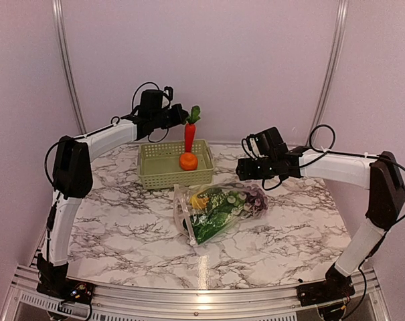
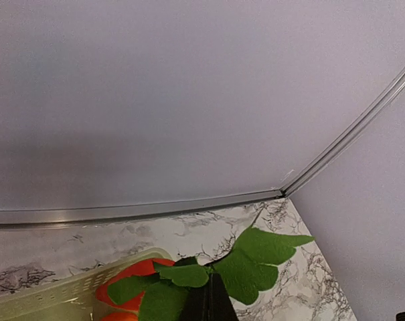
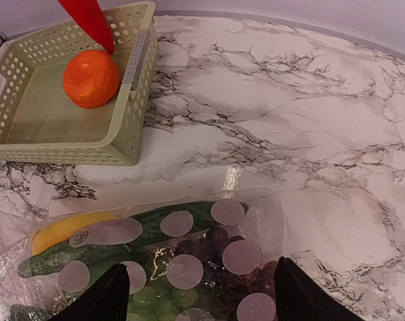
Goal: Open the zip-top bag and remove the fake food
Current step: Place the fake vegetable in the bin.
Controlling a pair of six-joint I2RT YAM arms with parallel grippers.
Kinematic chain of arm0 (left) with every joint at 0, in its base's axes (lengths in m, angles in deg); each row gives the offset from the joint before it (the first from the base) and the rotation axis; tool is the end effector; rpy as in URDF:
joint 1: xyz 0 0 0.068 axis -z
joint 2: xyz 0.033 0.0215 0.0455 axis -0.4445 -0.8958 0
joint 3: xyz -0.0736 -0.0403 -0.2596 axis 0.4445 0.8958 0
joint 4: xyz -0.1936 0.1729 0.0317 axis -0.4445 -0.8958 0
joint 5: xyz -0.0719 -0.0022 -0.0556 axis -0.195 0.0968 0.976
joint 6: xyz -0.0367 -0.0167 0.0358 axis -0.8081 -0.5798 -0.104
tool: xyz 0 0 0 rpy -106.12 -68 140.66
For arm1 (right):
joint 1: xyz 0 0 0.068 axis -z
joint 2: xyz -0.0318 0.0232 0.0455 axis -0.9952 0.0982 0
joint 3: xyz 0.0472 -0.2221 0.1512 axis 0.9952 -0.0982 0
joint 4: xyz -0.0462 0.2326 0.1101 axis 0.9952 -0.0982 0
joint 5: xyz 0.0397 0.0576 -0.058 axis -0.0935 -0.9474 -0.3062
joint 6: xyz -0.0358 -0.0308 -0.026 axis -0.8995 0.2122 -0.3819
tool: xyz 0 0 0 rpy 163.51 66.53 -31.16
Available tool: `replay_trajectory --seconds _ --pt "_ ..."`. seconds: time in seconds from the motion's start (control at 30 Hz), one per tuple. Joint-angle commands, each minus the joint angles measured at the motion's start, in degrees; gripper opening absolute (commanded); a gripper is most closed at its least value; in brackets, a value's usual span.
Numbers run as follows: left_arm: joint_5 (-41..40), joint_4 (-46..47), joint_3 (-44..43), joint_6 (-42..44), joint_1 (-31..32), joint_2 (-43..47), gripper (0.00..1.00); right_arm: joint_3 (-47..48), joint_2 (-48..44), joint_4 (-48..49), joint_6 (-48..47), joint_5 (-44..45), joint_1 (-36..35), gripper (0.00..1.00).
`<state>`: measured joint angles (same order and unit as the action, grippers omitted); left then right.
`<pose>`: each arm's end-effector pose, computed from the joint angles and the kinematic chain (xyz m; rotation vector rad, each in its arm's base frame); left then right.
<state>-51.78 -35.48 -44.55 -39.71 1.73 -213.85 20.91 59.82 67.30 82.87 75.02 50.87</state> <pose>0.4937 -0.2706 0.2946 0.1036 1.8637 -0.8633 0.3085 0.1978 0.2442 -0.2151 2.3315 0.2846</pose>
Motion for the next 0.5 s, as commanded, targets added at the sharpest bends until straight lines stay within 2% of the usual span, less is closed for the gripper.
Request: replay_trajectory --seconds 0.0,0.1,0.47 --pt "1.0 -0.2 -2.8 -0.6 -0.4 -0.1 0.0 0.7 -0.4 0.2 0.3 -0.1 0.5 0.72" --pt "0.9 -1.0 -1.0 -0.4 -0.6 0.5 0.0 0.7 -0.3 0.3 0.4 -0.2 0.5 0.72" --pt "-1.8 -3.0 16.8 0.2 -4.8 7.0 0.0 0.7 0.5 0.6 0.4 -1.7 0.5 0.72"
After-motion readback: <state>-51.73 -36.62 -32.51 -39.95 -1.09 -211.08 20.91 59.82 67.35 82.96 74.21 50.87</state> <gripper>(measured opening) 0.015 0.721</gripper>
